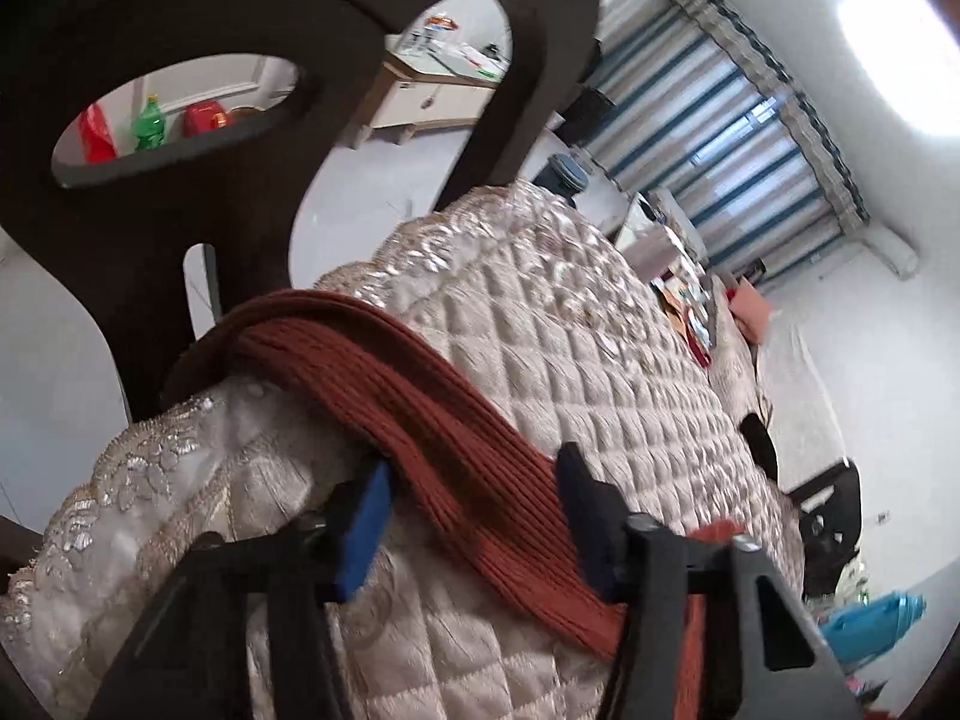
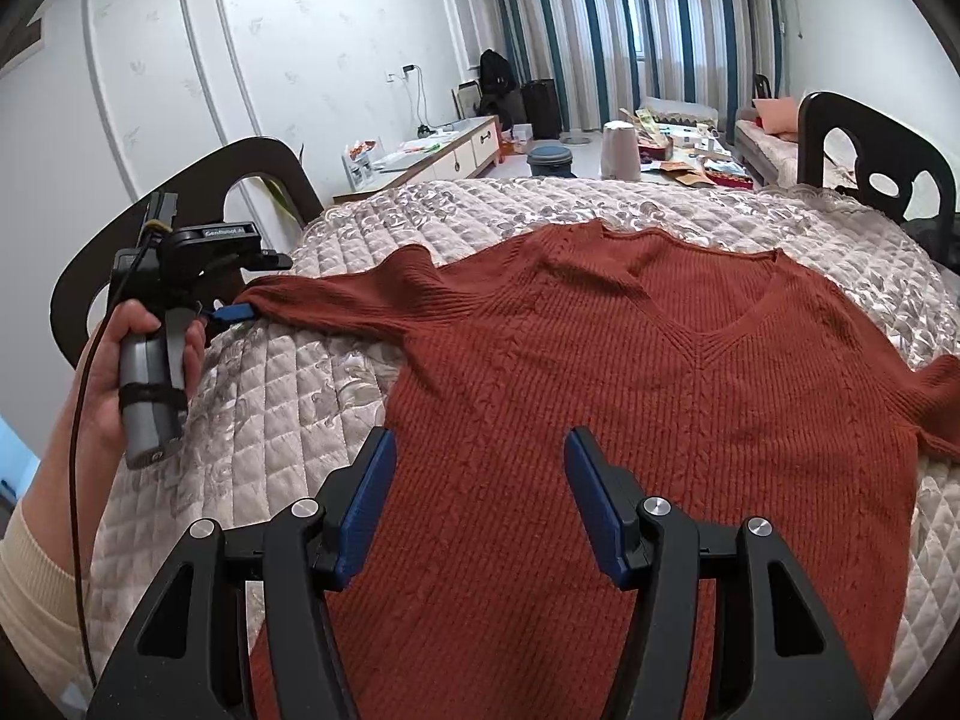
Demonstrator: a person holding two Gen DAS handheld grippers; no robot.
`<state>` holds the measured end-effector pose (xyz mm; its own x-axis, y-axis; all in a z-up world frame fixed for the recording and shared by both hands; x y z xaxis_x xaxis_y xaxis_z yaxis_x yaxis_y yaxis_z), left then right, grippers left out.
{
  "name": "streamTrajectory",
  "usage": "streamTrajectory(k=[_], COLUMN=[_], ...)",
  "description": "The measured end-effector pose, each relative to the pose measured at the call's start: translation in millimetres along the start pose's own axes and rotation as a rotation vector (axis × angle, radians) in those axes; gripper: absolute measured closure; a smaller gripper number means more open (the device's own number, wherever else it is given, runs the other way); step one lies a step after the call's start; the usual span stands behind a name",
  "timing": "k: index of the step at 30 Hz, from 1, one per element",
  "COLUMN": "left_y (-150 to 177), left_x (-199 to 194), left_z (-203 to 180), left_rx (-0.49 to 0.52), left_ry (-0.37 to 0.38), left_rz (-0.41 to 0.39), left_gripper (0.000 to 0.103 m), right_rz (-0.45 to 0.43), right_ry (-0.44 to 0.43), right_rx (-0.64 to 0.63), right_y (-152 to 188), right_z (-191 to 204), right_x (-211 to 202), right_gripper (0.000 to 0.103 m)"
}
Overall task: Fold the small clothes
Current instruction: 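Move the left gripper to the sleeve cuff nearest it and grasp it, then carry the held sleeve with the left gripper across the sweater body and release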
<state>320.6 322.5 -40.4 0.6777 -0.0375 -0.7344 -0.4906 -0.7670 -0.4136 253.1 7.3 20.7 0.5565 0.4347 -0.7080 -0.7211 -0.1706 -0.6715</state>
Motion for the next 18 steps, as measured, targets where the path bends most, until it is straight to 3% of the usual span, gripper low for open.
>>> streamTrajectory(k=[7, 14, 18], left_y=[1.9, 12.5, 28.6], left_x=[-4.8, -45.7, -62.4], left_z=[-1.3, -57.6, -112.4], left_rx=[0.013, 0.280, 0.495], left_ry=[-0.065, -0.078, -0.082], left_rz=[-0.081, -0.265, -0.353], left_gripper=[0.091, 0.092, 0.092], right_rz=[0.005, 0.011, -0.007], right_ry=[0.002, 0.002, 0.019], right_rx=[0.008, 0.037, 0.049], right_y=[1.9, 2.8, 2.9], right_z=[-1.6, -9.7, -17.3], right_x=[-1.6, -11.3, -22.2], right_gripper=[0.044, 0.044, 0.044])
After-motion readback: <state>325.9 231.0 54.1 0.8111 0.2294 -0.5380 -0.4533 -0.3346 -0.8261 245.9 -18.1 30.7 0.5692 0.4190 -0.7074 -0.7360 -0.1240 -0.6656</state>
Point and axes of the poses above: each gripper's, at about its wrist camera, not at the fingertips, and x roughly the way its jaws point, z to its left, y to its underside, the point moved 5 cm from there along x, roughly the way its jaws point, and after that the axes turned 3 degrees about -y, right-handed, at the moved point
